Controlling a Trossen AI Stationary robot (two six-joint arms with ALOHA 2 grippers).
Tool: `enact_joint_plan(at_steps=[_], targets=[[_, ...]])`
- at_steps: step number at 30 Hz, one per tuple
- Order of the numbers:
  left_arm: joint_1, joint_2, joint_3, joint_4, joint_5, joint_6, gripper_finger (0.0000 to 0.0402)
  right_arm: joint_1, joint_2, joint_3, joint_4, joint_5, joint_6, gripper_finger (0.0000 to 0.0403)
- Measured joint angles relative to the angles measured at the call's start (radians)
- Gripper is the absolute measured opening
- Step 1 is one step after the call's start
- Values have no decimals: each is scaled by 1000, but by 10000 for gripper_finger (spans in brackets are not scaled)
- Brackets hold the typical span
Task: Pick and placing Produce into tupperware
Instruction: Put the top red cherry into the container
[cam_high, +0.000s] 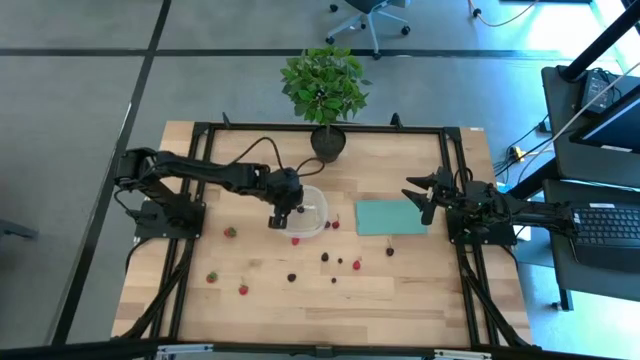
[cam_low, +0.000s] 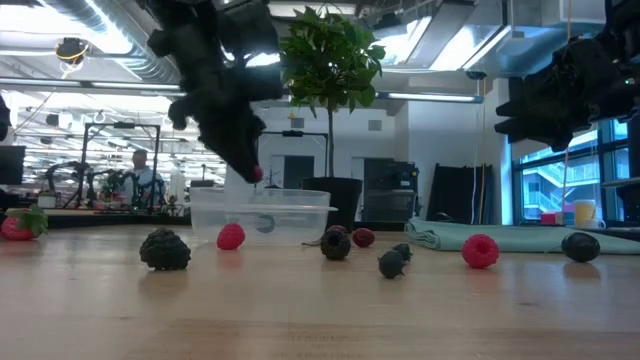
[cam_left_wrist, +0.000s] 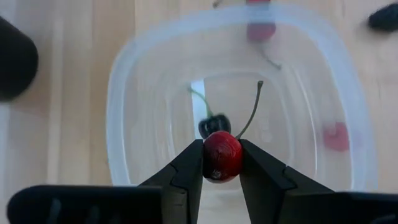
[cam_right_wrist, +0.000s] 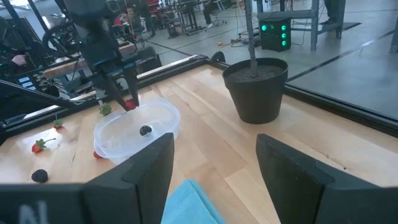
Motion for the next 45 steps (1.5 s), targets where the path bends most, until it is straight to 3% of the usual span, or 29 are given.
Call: enact_joint_plan(at_steps=[16, 39, 45], targets=[[0, 0, -98, 95, 1, -57, 88, 0, 0, 0, 0, 0, 0, 229], [0, 0, -100, 141, 1, -38, 89, 0, 0, 0, 0, 0, 0, 229], [1, 0, -100, 139, 2, -37, 113, 0, 0, 0, 0, 0, 0, 229]])
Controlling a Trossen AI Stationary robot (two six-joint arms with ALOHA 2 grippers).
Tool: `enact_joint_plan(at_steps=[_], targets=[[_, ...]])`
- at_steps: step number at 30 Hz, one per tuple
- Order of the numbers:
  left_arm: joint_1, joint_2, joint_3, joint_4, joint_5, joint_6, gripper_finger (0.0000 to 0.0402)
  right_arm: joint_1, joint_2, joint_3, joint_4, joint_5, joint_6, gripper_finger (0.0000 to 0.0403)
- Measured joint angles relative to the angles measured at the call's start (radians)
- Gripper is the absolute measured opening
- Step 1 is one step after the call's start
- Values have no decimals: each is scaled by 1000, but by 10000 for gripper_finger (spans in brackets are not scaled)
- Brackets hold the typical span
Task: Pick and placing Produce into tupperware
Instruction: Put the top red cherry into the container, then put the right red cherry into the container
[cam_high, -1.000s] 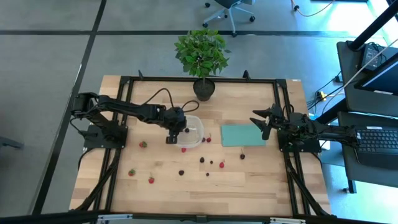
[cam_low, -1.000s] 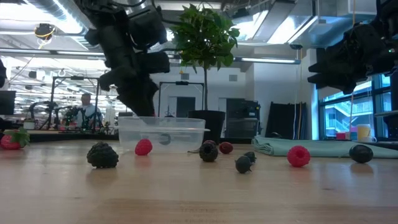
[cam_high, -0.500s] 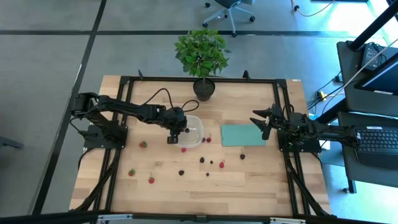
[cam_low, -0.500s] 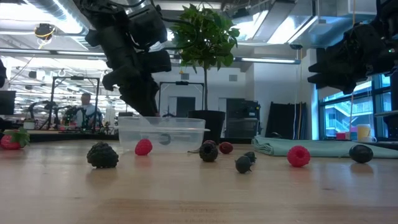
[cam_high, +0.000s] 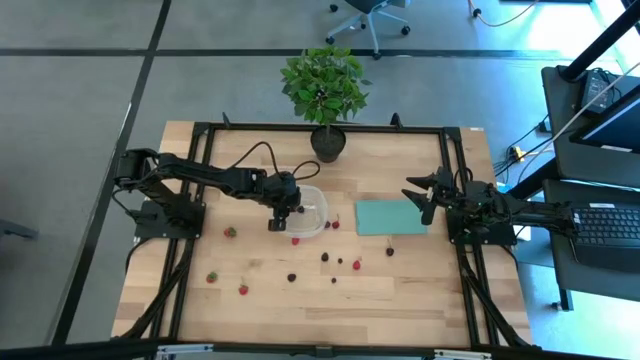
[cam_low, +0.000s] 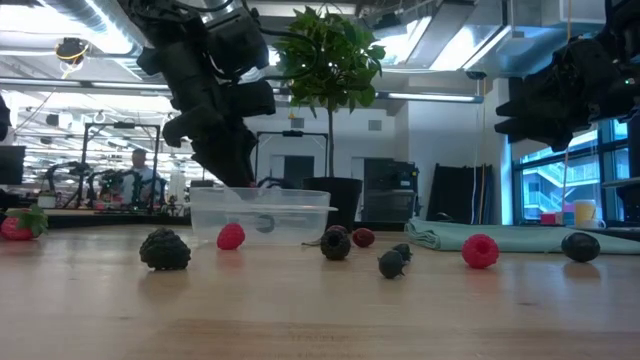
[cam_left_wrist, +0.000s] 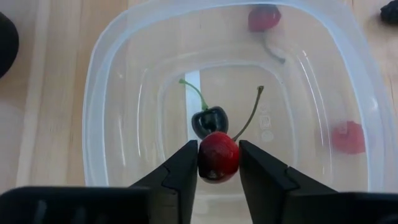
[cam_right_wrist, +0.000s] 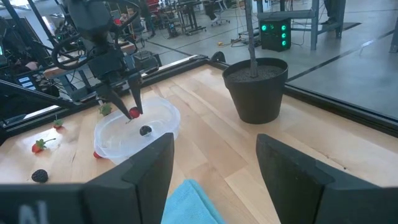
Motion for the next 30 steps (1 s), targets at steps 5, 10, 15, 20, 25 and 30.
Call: enact_joint_plan(at_steps=[5, 10, 15, 20, 25, 30], targets=[[0, 0, 0, 0, 0, -4, 148, 0, 0, 0, 0, 0, 0, 229], [0, 0, 0, 0, 0, -5, 165, 0, 0, 0, 0, 0, 0, 229], [0, -8, 2, -3, 0, 10, 168, 0, 0, 0, 0, 0, 0, 229], [34, -113, 2, 44, 33, 49, 168, 0, 0, 0, 0, -36, -36, 229], [113, -310, -91, 235, 195, 69, 168, 0, 0, 0, 7, -67, -106, 229], [197, -501, -305, 437, 190, 1, 168, 0, 13, 0, 115, -148, -186, 229]])
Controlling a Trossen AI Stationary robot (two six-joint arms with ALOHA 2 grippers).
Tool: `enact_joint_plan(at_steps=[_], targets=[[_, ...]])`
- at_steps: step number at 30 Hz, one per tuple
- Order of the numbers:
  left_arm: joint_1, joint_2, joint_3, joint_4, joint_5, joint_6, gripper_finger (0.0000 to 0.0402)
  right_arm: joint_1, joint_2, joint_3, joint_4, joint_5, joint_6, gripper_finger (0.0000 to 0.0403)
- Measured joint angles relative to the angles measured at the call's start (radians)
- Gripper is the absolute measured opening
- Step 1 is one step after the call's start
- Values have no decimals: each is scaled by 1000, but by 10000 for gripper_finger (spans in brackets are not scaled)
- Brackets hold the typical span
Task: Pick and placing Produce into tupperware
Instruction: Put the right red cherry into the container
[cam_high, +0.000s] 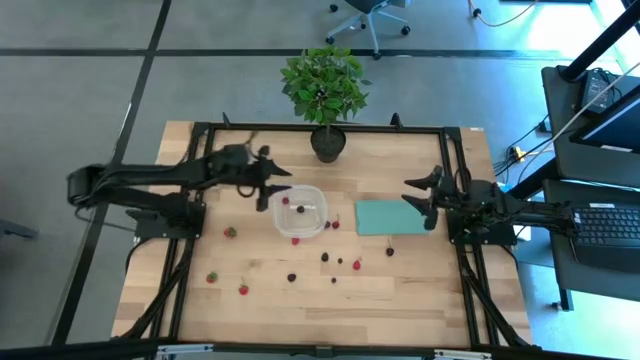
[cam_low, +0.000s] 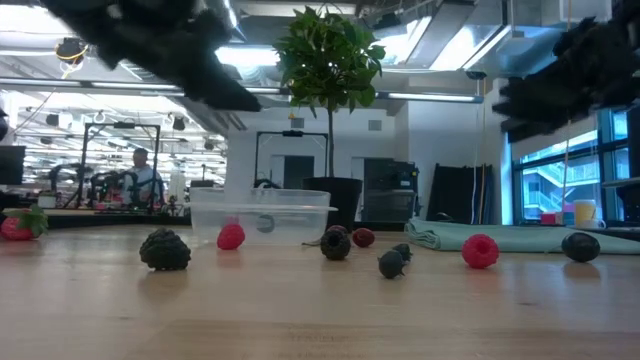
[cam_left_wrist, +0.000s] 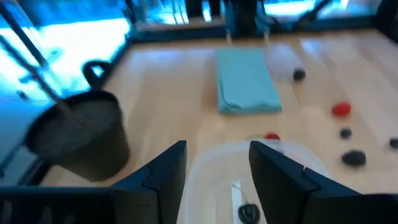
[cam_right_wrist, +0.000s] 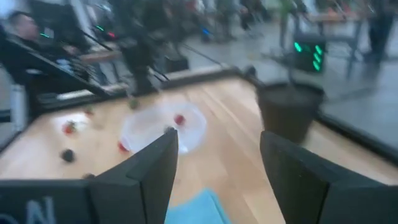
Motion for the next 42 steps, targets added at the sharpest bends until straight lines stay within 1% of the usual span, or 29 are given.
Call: enact_joint_plan(at_steps=[3, 5, 8, 11, 16, 22, 29, 34, 42], targets=[[18, -87, -127, 127, 2, -33, 168, 0, 41, 0, 112, -63, -62, 229], [22, -127, -196, 203, 2, -55, 168, 0, 89, 0, 180, -69, -89, 229], [21, -176, -271, 277, 3, -88, 168, 0, 181, 0, 257, -69, -111, 229], [21, -203, -316, 300, 2, -96, 168, 0, 301, 0, 341, -69, -111, 229], [21, -217, -347, 311, -1, -96, 168, 0, 523, 58, 402, -69, -111, 229], [21, -218, -361, 311, -3, -96, 168, 8, 817, 206, 404, -69, -121, 229], [21, -217, -363, 310, -10, -96, 168, 65, 1134, 381, 401, -69, -138, 229], [21, -217, -363, 305, -11, -95, 168, 113, 1312, 475, 400, -69, -136, 229], [21, -217, -363, 298, -10, -95, 168, 138, 1533, 562, 400, -69, -134, 229]])
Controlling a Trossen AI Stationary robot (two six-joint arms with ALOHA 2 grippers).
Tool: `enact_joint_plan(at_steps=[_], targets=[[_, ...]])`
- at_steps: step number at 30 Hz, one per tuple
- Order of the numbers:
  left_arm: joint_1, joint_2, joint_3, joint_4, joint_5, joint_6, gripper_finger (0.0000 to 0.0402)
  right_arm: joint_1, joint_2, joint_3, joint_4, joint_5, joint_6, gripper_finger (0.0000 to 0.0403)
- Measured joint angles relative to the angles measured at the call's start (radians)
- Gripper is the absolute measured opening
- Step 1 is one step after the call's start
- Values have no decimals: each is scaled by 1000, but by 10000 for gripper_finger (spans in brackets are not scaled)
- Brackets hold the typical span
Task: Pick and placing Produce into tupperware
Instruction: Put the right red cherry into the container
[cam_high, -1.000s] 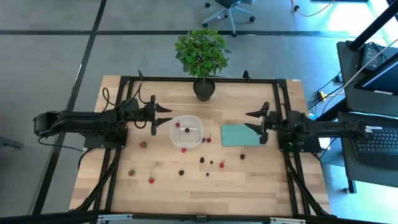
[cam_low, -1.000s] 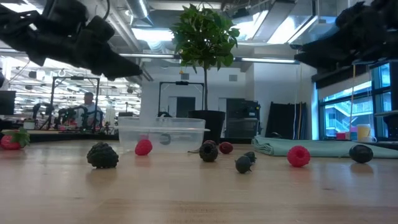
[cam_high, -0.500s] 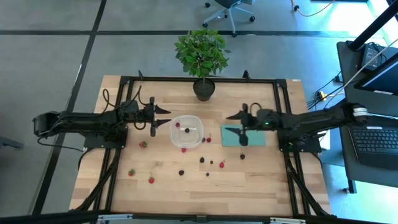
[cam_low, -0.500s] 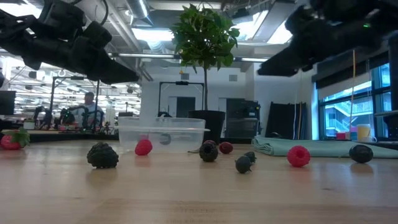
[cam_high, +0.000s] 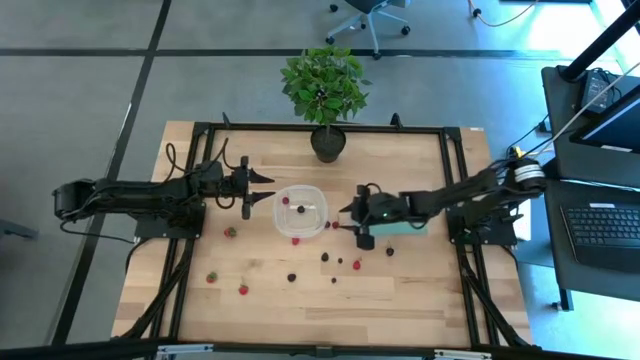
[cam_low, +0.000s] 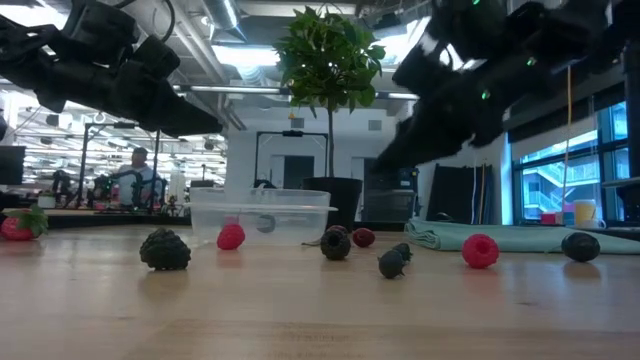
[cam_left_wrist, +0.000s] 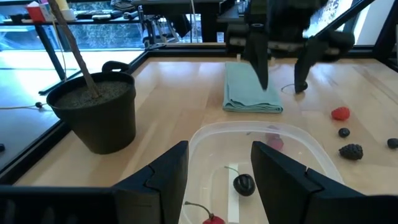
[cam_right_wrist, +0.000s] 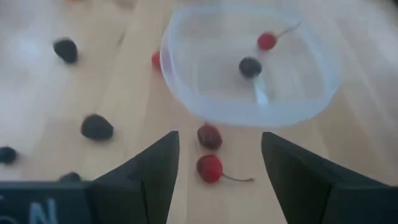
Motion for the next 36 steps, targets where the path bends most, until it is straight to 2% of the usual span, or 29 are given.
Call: enact_joint_plan(at_steps=[6, 14, 36], targets=[[0, 0, 0, -1, 0, 0, 168, 0, 118, 49, 3, 0, -2, 229], [0, 0, 0, -4, 0, 0, 168, 0, 209, 79, 3, 0, -2, 229], [0, 0, 0, -3, 0, 0, 168, -22, 274, 80, 15, -12, 53, 228]])
